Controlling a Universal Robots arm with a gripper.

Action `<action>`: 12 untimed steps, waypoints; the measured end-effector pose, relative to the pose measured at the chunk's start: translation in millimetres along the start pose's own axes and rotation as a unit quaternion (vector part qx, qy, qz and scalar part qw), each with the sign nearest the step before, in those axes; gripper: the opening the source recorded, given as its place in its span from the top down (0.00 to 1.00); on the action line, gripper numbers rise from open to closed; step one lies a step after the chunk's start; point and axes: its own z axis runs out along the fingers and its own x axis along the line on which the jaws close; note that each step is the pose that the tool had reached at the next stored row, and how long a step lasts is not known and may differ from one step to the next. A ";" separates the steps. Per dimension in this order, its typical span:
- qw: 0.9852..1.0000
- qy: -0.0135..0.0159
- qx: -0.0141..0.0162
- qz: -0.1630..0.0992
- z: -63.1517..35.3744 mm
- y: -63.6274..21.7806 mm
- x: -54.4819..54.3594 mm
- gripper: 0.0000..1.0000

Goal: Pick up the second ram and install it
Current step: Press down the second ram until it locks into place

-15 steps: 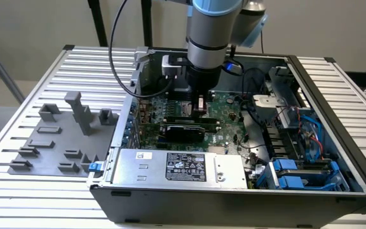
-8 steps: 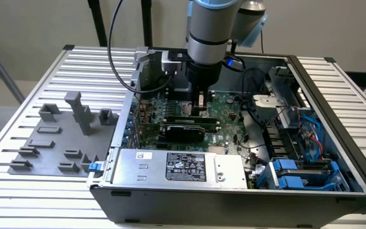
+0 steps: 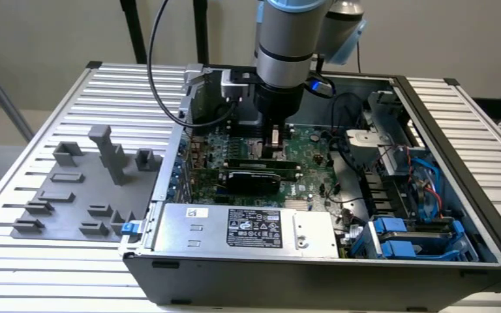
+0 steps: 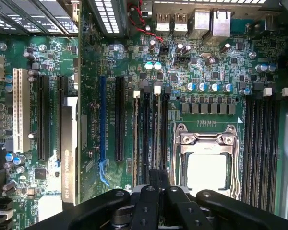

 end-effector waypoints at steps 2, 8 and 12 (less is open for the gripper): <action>1.000 0.000 0.000 0.000 0.0 0.0 0.0 1.00; 1.000 0.000 0.000 0.000 3.4 0.2 -1.4 1.00; 1.000 0.000 0.000 0.001 8.7 0.4 -2.9 1.00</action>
